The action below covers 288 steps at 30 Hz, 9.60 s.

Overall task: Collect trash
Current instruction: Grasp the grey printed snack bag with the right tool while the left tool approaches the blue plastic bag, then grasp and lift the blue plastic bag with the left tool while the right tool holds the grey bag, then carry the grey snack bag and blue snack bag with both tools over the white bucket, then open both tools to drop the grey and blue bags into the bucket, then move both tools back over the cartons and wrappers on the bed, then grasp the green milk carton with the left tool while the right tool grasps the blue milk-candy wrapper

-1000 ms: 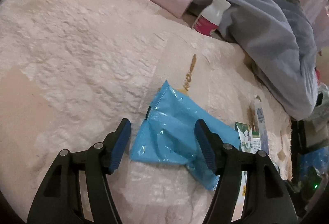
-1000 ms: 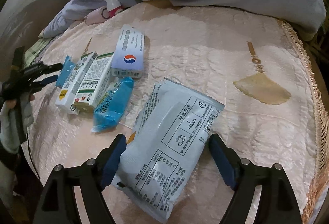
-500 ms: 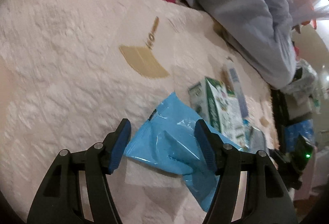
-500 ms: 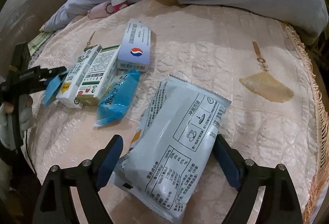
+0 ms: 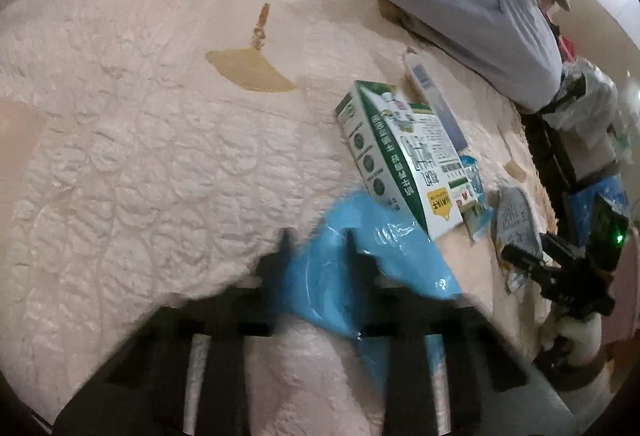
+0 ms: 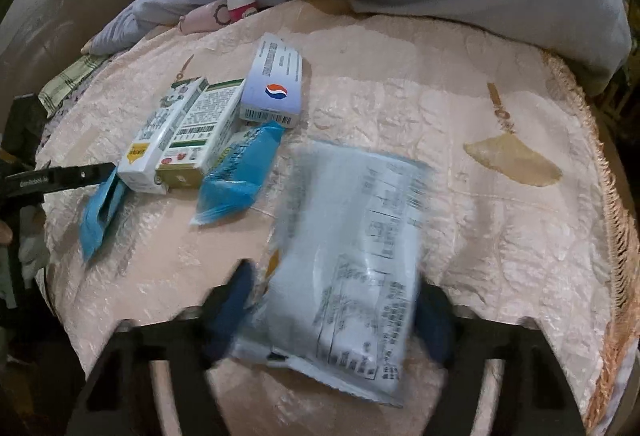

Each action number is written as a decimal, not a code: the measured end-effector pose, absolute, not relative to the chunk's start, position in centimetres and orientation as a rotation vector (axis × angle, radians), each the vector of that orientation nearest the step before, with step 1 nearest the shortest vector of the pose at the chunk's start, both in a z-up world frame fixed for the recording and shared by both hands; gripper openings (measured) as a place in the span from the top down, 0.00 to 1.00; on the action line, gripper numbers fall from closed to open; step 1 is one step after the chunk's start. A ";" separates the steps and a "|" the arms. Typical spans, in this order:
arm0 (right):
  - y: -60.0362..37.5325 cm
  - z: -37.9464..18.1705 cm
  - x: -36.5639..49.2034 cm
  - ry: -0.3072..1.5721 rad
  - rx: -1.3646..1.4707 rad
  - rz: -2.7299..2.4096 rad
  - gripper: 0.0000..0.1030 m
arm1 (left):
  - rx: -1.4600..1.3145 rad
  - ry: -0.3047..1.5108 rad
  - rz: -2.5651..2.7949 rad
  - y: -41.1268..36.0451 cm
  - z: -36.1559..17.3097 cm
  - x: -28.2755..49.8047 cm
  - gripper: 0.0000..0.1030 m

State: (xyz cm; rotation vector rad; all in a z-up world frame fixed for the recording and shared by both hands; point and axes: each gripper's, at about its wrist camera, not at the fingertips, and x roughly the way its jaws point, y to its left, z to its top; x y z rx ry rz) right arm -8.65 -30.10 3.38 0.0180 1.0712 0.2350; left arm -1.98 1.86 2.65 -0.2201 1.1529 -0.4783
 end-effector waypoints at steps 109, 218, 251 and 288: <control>-43.9 10.9 -23.5 0.866 0.256 0.109 0.49 | -0.142 1.041 -0.684 -18.7 11.1 -12.3 0.91; -39.1 8.0 -16.8 0.985 0.233 0.148 0.25 | -0.018 1.067 -0.295 -12.0 9.2 -6.8 0.58; -26.3 2.8 -1.3 1.052 -0.086 0.294 0.25 | -0.276 1.147 -0.232 -8.2 5.4 4.6 0.50; -33.6 9.5 -15.8 0.894 0.094 0.250 0.66 | -0.049 1.029 -0.404 -12.1 10.9 -8.6 0.47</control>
